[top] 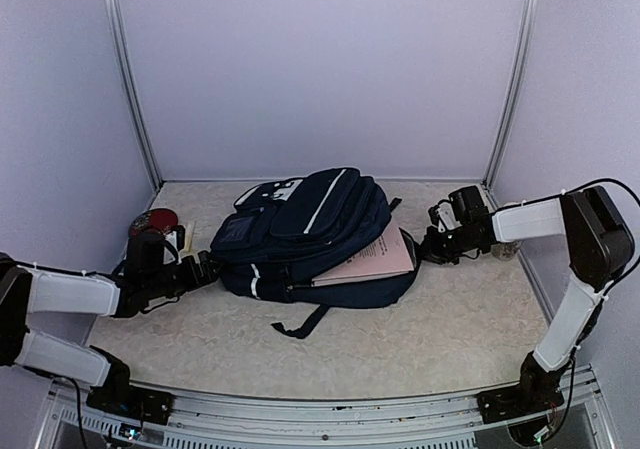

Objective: Pack the student bag
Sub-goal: Rotate the student bag to the center of the board, then hold the student bag at the center of the board.

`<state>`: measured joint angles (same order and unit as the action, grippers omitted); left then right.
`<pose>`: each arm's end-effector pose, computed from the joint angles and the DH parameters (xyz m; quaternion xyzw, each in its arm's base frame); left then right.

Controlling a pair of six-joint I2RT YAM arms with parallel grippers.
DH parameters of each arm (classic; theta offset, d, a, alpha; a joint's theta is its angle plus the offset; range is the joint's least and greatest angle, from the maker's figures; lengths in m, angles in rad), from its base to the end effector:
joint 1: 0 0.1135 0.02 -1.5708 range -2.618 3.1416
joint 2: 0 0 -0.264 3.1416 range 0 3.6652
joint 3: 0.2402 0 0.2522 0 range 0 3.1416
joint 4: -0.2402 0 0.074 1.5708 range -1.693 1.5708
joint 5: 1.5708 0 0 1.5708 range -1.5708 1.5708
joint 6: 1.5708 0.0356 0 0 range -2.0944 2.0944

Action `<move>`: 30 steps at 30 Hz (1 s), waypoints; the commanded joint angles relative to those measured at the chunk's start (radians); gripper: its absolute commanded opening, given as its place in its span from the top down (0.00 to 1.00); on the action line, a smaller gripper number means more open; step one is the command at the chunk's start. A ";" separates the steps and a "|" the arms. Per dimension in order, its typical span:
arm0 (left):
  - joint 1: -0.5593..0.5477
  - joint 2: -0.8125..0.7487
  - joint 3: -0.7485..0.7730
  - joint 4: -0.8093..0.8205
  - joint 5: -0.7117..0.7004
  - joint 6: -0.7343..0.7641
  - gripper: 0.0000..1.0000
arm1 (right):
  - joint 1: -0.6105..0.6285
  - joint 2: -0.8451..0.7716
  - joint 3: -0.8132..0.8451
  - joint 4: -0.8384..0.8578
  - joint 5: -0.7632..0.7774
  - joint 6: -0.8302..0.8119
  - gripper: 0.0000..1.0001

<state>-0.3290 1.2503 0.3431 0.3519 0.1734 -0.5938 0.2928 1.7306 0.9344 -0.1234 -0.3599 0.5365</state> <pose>0.2135 -0.0794 0.1505 -0.0732 0.8685 -0.2834 0.4000 0.3231 0.1105 0.1557 0.0565 0.9322 0.2820 0.2197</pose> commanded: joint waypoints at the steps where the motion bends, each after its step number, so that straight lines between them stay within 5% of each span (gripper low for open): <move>1: -0.046 0.007 0.031 0.003 0.008 0.070 0.01 | -0.112 0.068 0.107 -0.047 0.015 -0.113 1.00; 3: -0.051 0.036 0.034 0.002 0.025 0.076 0.01 | -0.113 0.042 0.145 -0.090 0.051 -0.131 1.00; 7: -0.051 0.135 0.029 0.104 0.166 0.064 0.01 | -0.103 -0.091 0.118 -0.116 0.119 -0.118 0.80; 17: -0.078 0.372 0.086 0.290 0.292 0.028 0.06 | 0.272 -0.432 -0.193 0.047 0.216 0.017 0.84; 24: -0.131 0.310 0.092 0.300 0.341 0.073 0.52 | 0.618 -0.414 -0.287 0.409 0.259 0.094 0.84; 30: -0.162 0.300 0.102 0.281 0.386 0.088 0.83 | 0.685 -0.182 -0.264 0.603 0.239 0.178 0.88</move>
<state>-0.4610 1.5845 0.4179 0.5858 0.4545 -0.5400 0.9684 1.4399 0.6601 0.2966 -0.1375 0.6353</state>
